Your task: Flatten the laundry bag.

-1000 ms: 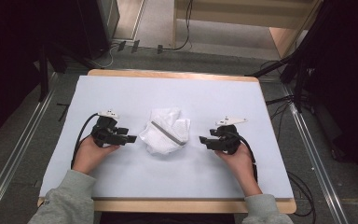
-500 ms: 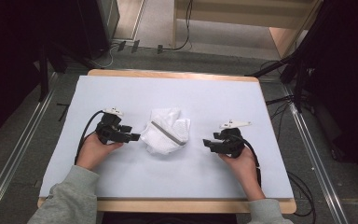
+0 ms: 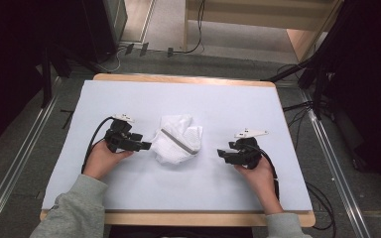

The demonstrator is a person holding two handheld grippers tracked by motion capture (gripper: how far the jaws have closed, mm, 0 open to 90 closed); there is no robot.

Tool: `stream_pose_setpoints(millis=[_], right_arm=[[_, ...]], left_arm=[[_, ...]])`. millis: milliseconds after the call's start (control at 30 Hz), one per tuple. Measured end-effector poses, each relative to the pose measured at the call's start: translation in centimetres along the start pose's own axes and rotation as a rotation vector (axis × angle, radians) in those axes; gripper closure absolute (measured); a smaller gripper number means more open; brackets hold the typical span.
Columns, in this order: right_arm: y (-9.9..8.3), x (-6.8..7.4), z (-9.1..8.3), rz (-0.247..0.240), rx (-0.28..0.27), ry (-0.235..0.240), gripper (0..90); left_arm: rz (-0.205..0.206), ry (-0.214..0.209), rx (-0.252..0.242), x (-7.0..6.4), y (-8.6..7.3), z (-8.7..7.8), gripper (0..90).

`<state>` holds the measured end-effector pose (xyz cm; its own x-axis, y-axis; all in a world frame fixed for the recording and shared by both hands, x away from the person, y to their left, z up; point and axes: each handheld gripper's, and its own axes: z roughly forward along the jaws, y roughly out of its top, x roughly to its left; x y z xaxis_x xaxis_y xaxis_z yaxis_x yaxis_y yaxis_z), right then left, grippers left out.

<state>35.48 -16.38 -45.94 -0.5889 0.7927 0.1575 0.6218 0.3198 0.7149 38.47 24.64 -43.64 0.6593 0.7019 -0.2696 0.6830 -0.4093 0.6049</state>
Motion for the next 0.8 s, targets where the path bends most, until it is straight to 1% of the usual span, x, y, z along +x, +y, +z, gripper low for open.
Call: stream_pose_setpoints(millis=[133,200,233,500,533,600,700,733,800], right_arm=[[0.0,0.0,0.0,0.002,-0.003,0.004,42.0],[0.0,0.1,0.0,0.01,-0.004,0.013,43.7],[0.1,0.2,0.0,0.016,-0.002,0.026,45.7],[0.4,0.7,0.3,0.012,0.008,0.034,47.8],[0.5,0.8,0.3,0.005,0.008,0.033,47.9],[0.6,0.9,0.4,0.003,0.008,0.036,48.4],[0.8,0.9,0.6,0.0,0.011,0.038,50.0],[0.9,0.9,0.8,0.009,0.008,0.038,51.3],[1.0,0.9,0.9,0.011,0.009,0.041,51.5]], left_arm=[[0.002,-0.003,0.002,-0.1,0.0,0.0,39.7],[-0.001,-0.006,0.0,-0.2,0.1,-0.1,39.9],[0.0,-0.005,-0.001,-0.2,0.2,-0.2,40.1],[0.01,-0.009,-0.021,-0.8,0.8,-1.0,40.8],[0.011,-0.015,-0.023,-0.8,0.8,-1.0,40.8],[0.012,-0.011,-0.03,-0.9,0.9,-0.9,40.6],[0.02,-0.001,-0.016,-1.0,1.5,-0.5,40.2],[0.023,0.01,-0.009,-1.0,2.0,-0.2,40.2],[0.029,0.011,-0.001,-1.0,2.3,0.0,40.2]])
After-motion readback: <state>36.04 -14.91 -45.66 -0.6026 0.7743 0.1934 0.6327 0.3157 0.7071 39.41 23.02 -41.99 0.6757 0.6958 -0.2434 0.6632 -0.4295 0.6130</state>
